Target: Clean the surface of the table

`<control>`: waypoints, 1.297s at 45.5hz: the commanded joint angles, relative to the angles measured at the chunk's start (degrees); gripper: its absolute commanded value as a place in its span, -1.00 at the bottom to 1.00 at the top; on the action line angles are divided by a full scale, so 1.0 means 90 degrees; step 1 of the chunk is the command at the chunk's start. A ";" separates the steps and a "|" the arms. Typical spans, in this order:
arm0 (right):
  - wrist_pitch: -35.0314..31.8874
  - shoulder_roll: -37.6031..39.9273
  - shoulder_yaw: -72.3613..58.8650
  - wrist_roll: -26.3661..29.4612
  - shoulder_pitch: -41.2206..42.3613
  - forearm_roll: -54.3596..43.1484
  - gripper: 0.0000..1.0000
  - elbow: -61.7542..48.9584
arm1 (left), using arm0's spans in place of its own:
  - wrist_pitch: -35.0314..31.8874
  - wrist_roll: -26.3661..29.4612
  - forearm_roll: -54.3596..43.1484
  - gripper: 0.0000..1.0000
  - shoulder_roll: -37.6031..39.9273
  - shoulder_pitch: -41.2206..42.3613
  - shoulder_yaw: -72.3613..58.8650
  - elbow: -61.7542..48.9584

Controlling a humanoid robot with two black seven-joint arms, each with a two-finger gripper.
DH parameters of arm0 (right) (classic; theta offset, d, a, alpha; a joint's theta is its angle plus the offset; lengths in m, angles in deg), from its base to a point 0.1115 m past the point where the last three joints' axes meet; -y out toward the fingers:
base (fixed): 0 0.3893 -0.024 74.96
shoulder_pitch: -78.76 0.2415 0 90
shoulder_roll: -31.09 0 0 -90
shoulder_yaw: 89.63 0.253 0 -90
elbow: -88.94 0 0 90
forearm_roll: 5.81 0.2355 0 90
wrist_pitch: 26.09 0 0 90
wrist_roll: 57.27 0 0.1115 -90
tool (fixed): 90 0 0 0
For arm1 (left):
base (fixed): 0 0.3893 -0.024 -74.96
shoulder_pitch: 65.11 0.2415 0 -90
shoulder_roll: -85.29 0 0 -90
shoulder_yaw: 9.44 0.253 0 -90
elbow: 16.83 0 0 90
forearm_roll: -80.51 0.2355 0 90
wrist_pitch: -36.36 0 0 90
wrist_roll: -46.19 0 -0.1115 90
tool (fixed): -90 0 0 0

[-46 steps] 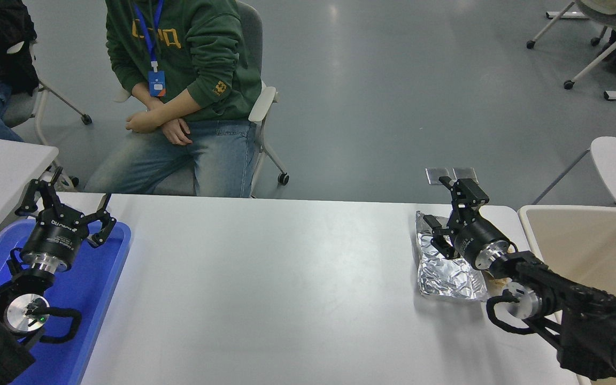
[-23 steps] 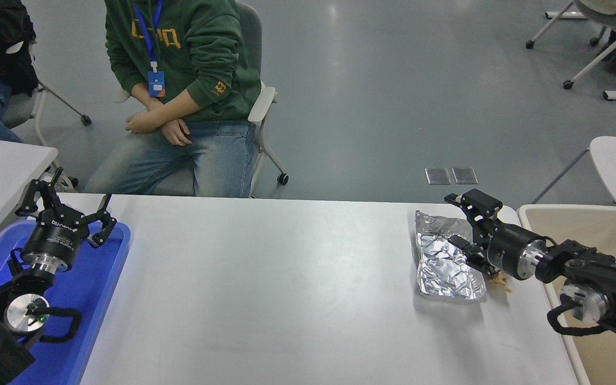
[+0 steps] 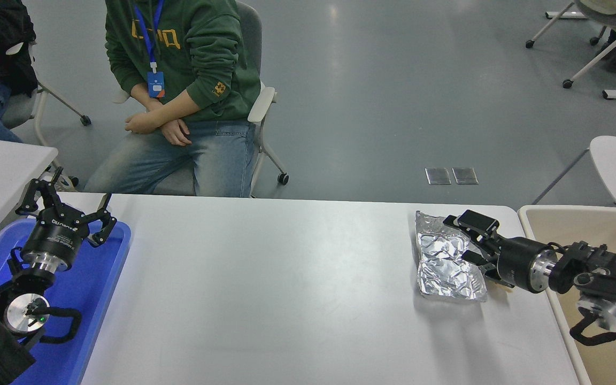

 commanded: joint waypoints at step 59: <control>-0.0060 -0.1176 -0.2160 0.0339 0.0410 -0.1642 0.98 -0.1646 | -0.0001 0.0000 0.0000 1.00 0.0000 -0.0002 0.0000 0.0000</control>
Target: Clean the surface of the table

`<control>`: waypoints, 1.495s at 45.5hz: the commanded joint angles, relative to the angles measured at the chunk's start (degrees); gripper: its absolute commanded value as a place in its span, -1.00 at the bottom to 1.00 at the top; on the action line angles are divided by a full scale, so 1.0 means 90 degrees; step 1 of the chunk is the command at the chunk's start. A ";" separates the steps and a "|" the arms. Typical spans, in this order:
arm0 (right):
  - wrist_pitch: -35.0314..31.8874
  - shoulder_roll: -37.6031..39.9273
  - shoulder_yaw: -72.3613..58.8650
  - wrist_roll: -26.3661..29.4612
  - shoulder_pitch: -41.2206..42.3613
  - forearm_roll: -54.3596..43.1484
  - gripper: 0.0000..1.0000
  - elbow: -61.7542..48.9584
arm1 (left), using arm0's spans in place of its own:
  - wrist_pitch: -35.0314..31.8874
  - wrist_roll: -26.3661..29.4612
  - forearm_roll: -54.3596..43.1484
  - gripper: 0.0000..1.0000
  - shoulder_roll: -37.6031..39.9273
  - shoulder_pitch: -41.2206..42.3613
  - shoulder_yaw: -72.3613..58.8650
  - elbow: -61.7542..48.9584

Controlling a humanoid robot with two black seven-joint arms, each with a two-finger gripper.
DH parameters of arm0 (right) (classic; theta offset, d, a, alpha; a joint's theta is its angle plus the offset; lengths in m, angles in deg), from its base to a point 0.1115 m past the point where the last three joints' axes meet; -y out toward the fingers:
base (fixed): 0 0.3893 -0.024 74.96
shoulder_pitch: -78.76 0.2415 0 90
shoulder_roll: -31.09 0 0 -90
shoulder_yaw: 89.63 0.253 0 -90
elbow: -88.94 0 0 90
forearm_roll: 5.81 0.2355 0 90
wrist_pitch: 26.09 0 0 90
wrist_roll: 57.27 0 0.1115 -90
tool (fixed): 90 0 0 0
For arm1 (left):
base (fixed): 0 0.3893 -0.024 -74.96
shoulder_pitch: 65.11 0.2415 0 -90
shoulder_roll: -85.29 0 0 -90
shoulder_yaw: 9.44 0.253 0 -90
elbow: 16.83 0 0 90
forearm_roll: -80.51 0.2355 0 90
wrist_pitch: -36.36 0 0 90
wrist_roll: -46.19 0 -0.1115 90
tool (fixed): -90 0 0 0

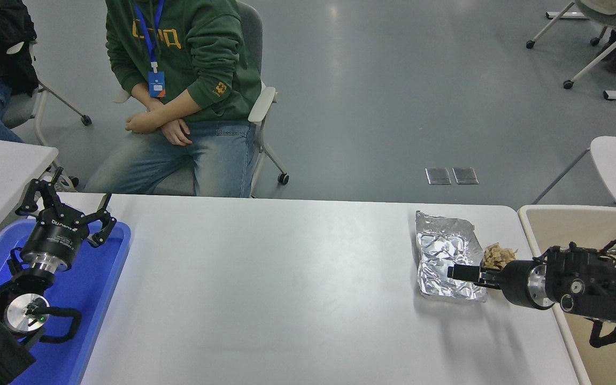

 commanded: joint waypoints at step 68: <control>-0.0333 -0.0986 -0.0259 -0.0005 -0.0213 -0.0112 0.57 -0.1003 | -0.0001 0.0000 0.0000 1.00 0.0000 0.0000 0.0000 0.0000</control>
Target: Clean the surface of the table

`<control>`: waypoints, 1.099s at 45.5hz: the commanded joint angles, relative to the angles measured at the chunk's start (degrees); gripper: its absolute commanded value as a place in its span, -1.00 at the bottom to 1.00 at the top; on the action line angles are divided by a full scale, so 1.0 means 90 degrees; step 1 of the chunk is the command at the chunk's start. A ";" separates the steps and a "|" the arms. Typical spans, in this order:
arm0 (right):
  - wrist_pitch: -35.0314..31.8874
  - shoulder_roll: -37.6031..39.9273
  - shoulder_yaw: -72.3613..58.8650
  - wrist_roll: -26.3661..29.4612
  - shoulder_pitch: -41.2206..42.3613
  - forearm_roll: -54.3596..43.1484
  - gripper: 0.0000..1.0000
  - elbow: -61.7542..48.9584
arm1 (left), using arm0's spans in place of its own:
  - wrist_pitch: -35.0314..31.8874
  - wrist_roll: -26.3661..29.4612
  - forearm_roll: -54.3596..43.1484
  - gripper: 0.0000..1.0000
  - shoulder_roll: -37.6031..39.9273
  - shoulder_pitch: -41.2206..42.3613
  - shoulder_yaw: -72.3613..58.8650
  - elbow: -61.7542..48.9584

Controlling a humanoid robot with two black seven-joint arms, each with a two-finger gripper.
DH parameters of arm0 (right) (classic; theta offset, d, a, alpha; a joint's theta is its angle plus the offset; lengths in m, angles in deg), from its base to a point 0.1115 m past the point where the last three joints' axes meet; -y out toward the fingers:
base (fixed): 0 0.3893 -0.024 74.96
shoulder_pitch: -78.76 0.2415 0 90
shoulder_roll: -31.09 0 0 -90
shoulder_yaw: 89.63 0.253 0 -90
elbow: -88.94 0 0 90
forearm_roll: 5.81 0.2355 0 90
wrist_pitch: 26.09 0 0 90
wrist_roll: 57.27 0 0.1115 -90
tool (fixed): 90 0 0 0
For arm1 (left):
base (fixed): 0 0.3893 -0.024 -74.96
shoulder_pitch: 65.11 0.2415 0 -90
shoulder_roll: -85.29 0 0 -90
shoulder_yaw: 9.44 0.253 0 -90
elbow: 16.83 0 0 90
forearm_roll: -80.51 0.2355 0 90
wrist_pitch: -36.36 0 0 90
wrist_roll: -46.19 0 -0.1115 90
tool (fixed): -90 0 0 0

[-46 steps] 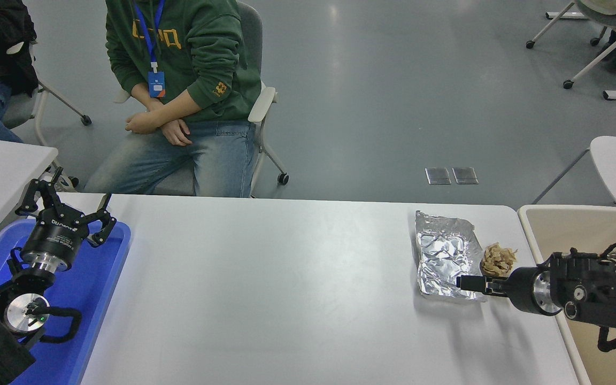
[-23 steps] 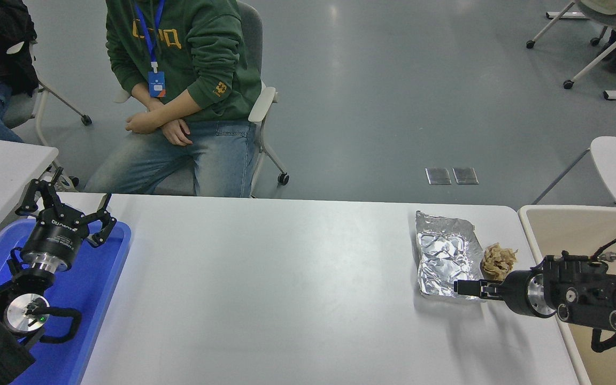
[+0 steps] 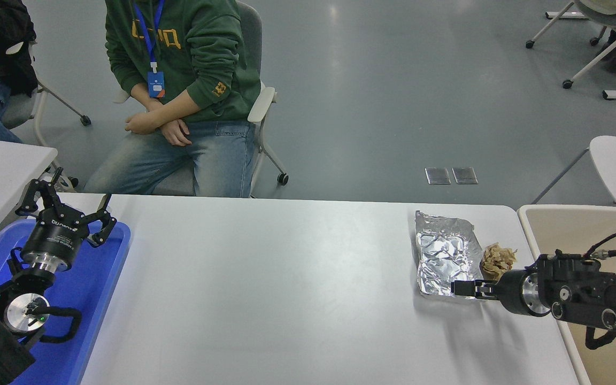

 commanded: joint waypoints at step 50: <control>-0.1382 -0.0702 0.0019 0.0056 0.0057 0.0146 -1.00 -0.1344 | -0.0001 0.0000 0.0000 1.00 0.0000 -0.0001 0.0000 0.0000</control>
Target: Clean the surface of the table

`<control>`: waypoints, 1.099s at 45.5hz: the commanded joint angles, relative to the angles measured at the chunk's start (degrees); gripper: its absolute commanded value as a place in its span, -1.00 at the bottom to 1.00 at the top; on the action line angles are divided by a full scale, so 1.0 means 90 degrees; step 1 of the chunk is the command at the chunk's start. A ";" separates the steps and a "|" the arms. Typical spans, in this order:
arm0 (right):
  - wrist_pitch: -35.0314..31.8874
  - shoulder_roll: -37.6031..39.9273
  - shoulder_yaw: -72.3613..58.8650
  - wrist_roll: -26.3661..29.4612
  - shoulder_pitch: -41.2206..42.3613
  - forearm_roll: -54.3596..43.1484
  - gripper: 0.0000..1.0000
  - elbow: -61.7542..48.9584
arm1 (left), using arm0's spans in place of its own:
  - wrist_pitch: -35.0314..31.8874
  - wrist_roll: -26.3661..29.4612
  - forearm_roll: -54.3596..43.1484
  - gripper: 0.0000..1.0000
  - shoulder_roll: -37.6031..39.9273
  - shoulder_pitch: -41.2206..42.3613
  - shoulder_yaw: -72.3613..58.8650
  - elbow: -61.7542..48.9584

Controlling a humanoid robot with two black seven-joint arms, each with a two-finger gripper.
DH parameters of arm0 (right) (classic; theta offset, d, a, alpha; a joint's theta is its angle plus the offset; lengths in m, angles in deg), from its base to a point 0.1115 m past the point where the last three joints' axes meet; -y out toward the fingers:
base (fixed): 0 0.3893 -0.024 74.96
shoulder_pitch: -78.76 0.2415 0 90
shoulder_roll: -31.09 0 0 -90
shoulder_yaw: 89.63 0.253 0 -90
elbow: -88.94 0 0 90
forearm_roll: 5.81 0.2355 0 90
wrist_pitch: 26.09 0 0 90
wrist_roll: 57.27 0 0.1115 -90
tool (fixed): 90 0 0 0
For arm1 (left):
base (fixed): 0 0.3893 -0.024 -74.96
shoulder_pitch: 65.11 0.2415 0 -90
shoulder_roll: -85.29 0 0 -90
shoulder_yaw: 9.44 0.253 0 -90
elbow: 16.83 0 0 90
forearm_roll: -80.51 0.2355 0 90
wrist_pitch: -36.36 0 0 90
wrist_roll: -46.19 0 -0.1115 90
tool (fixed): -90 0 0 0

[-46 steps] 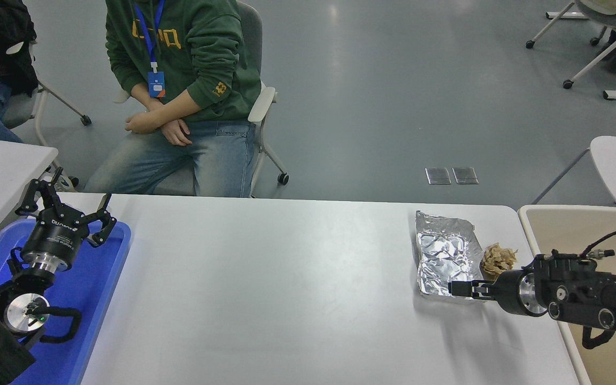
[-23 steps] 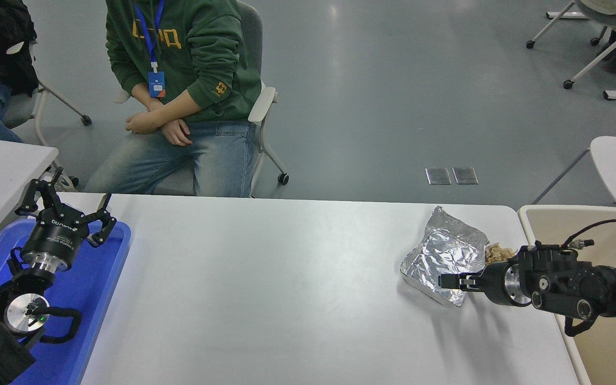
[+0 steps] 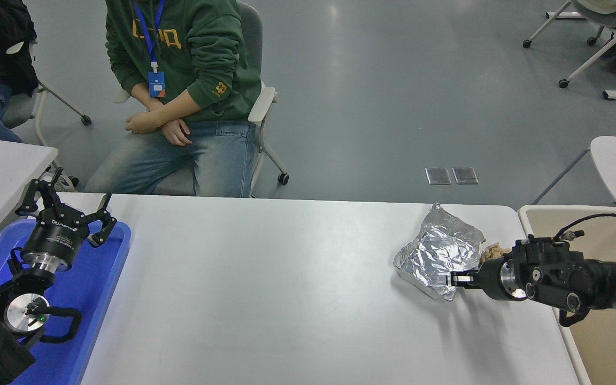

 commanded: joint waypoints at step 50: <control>-0.0985 0.3029 0.0154 -0.0076 0.2281 0.0367 -1.00 0.2706 | -0.0001 0.0000 0.0000 1.00 0.0000 -0.0001 0.0000 0.0000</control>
